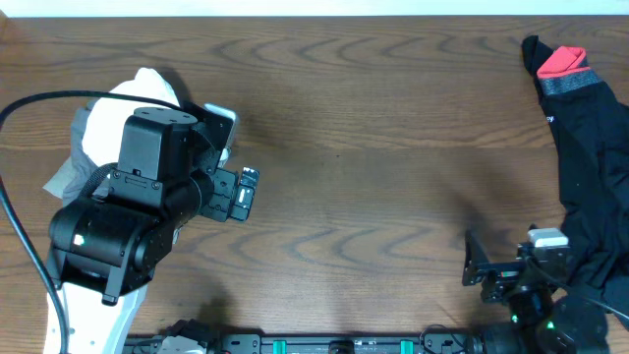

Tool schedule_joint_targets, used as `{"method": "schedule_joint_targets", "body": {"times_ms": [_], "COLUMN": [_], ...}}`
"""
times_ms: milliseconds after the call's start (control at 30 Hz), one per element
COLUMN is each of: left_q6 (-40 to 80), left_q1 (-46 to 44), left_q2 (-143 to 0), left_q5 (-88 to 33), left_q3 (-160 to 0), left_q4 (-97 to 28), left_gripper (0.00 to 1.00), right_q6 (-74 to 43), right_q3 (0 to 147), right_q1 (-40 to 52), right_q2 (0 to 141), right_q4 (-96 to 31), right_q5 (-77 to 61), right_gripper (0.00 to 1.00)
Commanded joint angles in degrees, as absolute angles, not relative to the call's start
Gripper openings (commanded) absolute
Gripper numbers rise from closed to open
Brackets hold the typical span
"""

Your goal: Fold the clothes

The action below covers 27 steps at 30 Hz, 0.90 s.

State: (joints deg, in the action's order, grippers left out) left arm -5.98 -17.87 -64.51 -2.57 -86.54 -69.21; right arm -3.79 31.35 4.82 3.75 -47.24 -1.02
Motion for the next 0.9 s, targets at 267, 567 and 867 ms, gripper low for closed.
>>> {"method": "schedule_joint_targets", "body": {"times_ms": [267,567,867], "left_q6": [-5.5,-5.5,-5.5], "left_q1": [-18.1,-18.1,-18.1], "left_q2": [-64.7,-64.7,-64.7], "left_q5": [-2.0,-2.0,-2.0], "left_q3": [-86.7,-86.7,-86.7], "left_q4": [-69.4,-69.4,-69.4], "left_gripper": [0.98,0.98,0.98], "right_q6": [-3.0,-3.1,-3.2], "right_q3": [20.6,15.7,10.8], "right_q1": [3.7,3.7,3.8], "right_q2": [0.3,0.3,0.3], "right_q4": [-42.7,-37.9,-32.6], "right_q5": [-1.2,-1.5,-2.0], "right_gripper": [0.99,0.99,0.99]}}
